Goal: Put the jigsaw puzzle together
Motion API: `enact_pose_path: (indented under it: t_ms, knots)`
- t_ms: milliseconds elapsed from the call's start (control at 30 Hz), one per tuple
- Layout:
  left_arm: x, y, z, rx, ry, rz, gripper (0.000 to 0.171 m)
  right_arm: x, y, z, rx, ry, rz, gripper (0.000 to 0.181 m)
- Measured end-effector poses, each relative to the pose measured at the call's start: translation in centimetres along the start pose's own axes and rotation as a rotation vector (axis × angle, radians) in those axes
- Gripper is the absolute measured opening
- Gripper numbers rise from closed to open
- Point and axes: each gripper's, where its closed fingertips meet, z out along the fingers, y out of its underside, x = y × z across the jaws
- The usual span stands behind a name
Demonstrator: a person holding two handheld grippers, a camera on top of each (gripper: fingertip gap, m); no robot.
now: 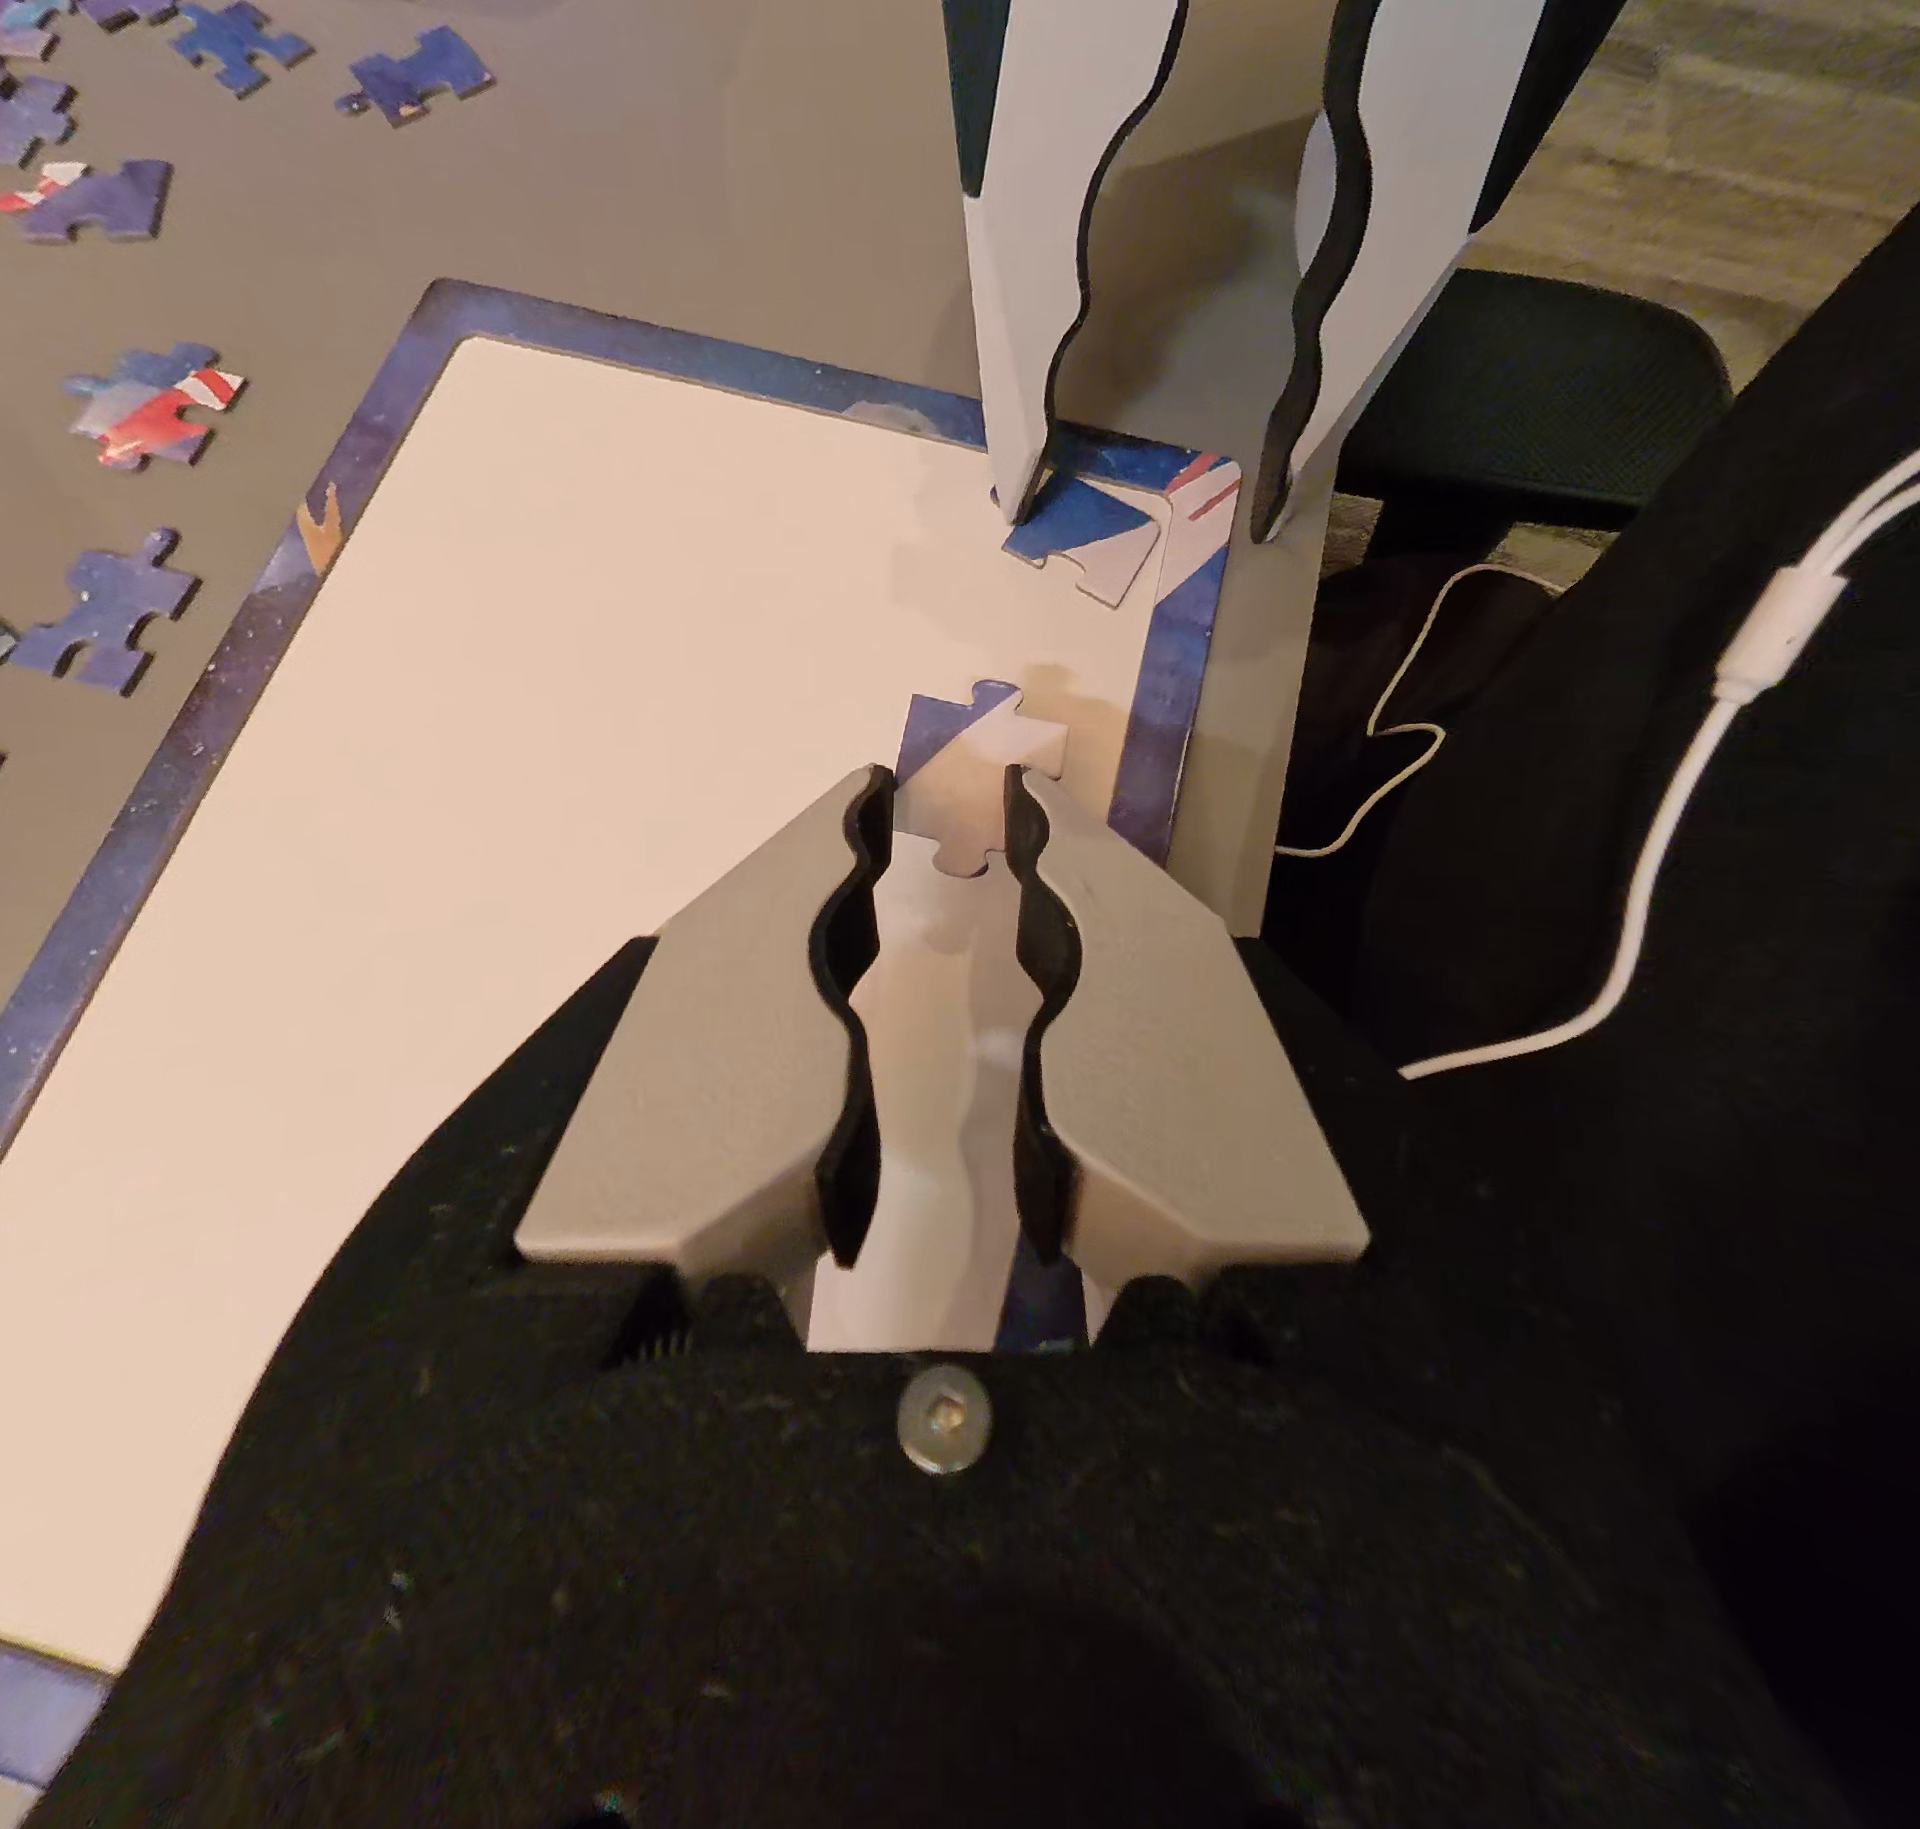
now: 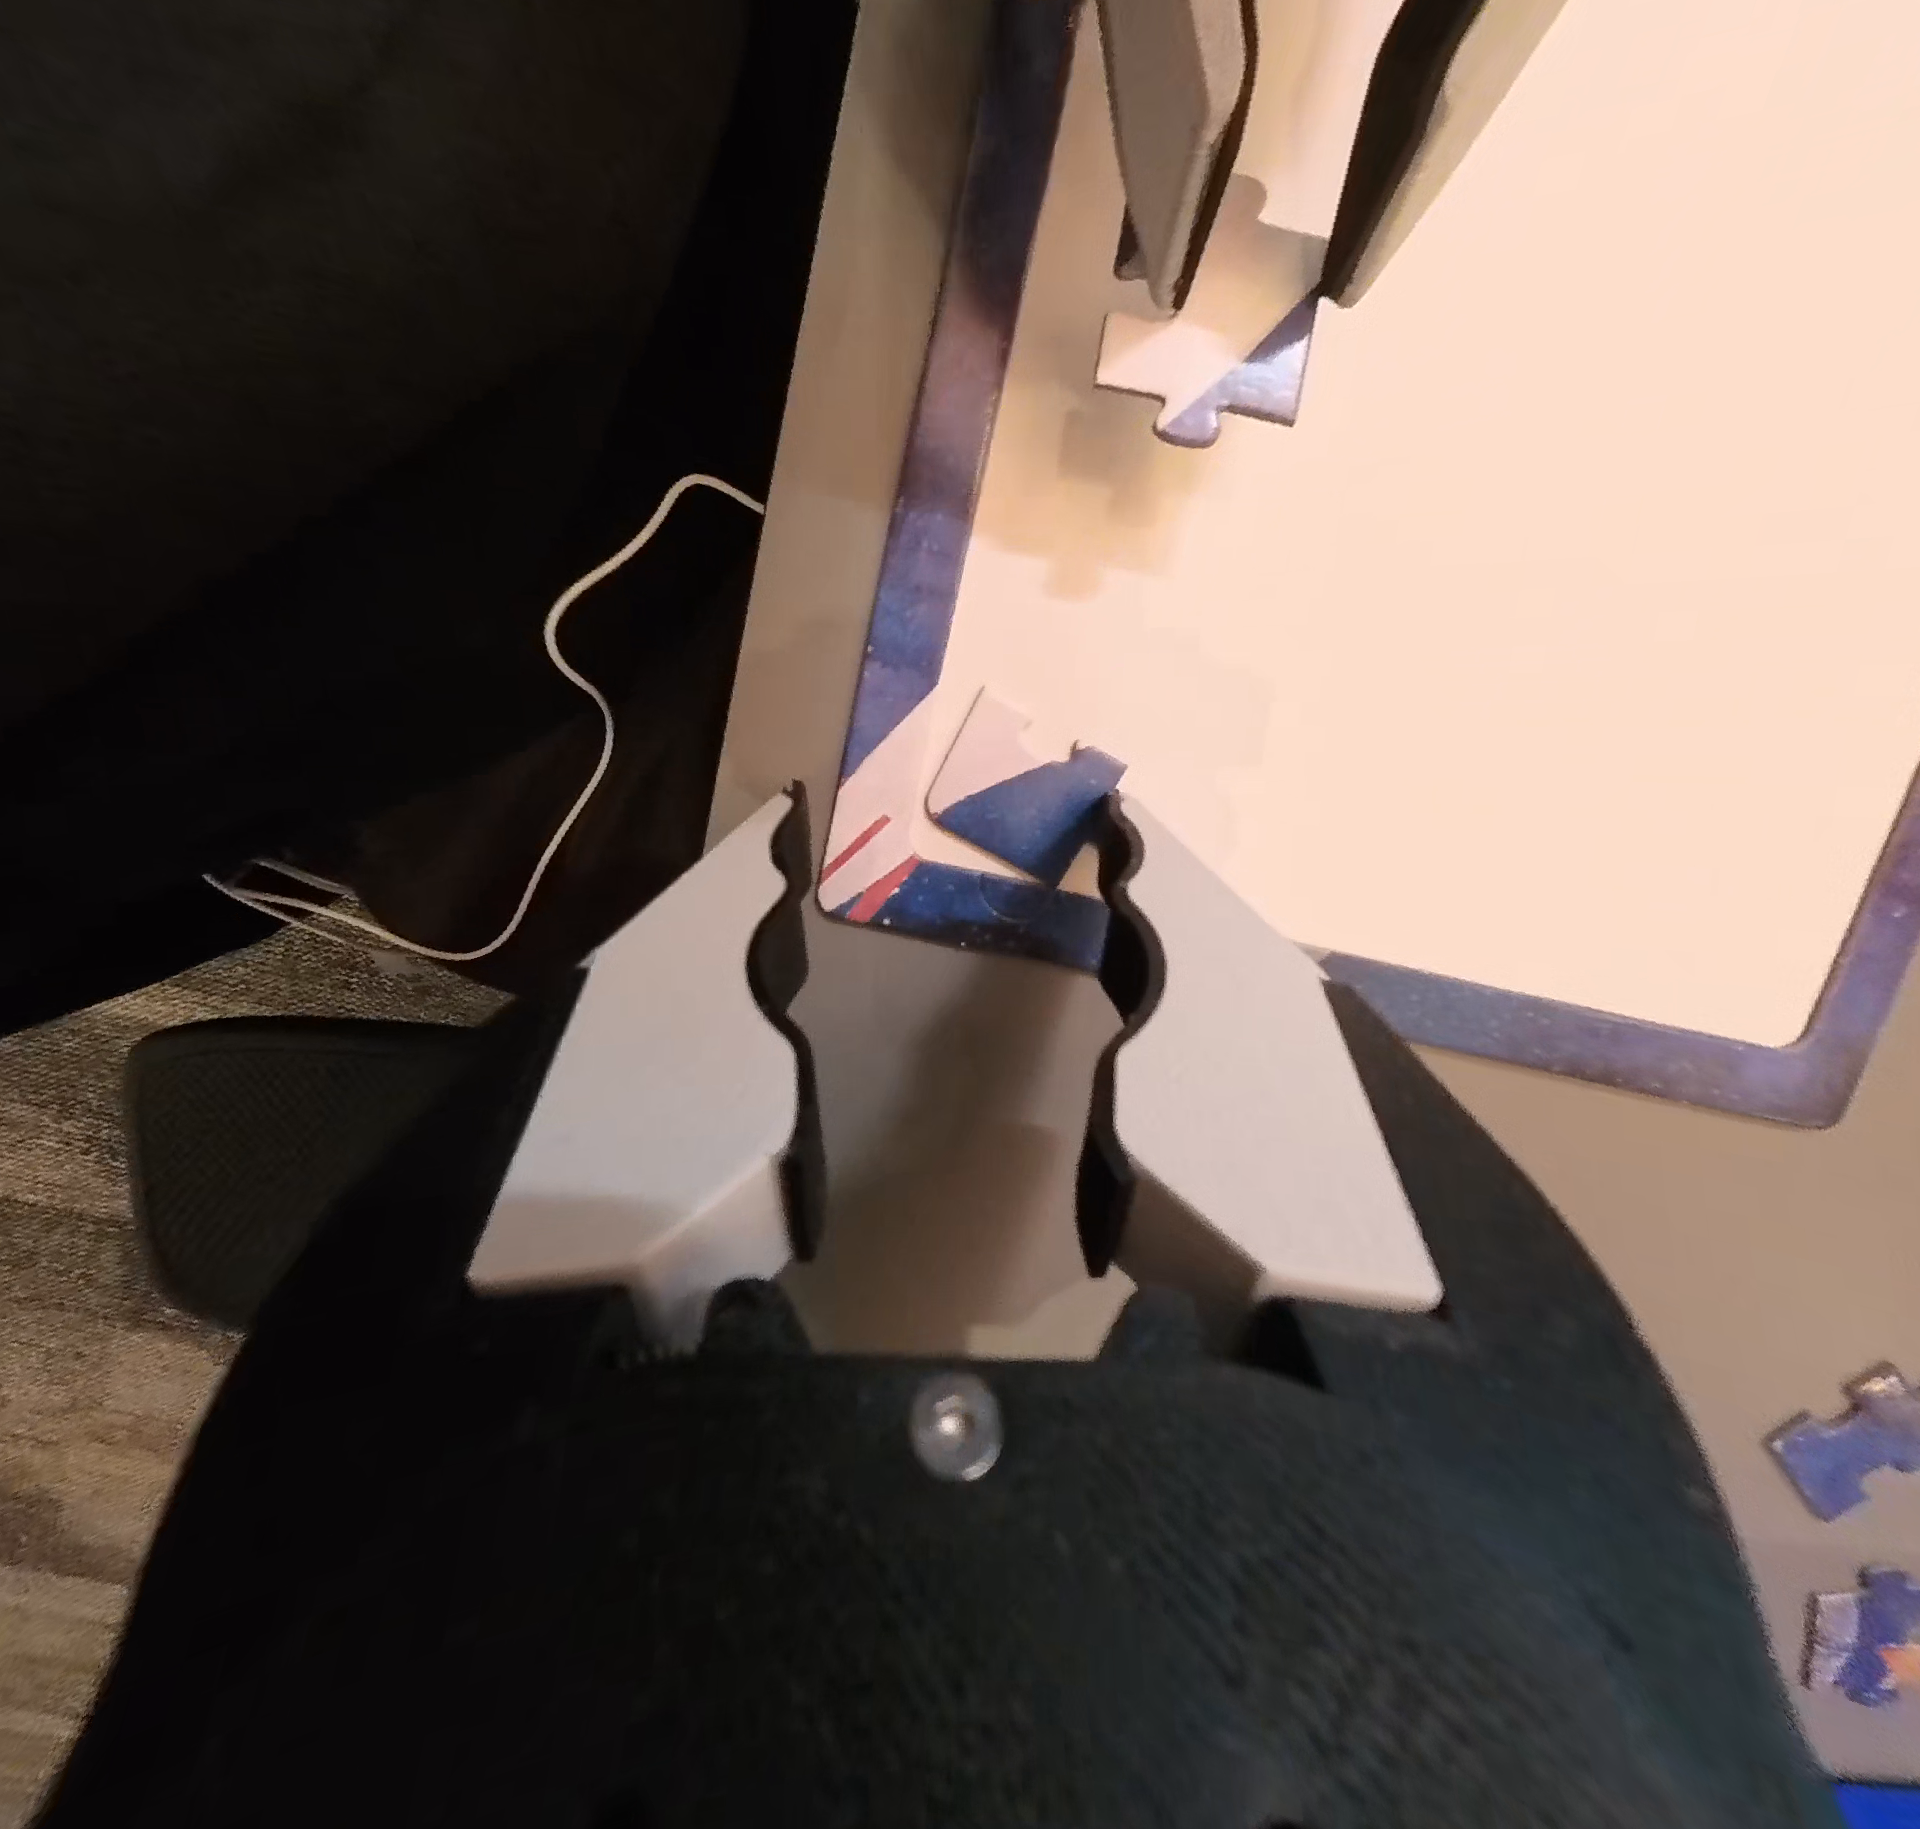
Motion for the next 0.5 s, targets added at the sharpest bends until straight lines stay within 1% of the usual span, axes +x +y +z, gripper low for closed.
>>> enact_pose_path:
  t_ms: [100,233,267,367,500]
  knots:
    - [0.0,-0.1,0.0,0.003,-0.002,0.003,0.022,0.4,-0.6,-0.6,0.059,0.02,0.026,0.055]
    - [-0.5,0.0,0.0,0.0,-0.027,0.004,0.022,0.6,-2.5,-2.6,0.253,0.065,0.196,0.058]
    - [-0.9,0.2,0.0,-0.012,-0.051,0.008,0.022,0.5,-2.5,-2.8,0.272,0.087,0.236,0.06]
    - [-2.8,1.4,0.0,-0.082,-0.139,0.036,0.022,0.4,-0.9,-2.4,0.274,0.194,0.344,0.062]
    - [-3.4,1.9,0.4,-0.104,-0.139,0.01,0.022,-0.2,0.3,-1.2,0.317,0.249,0.489,0.061]
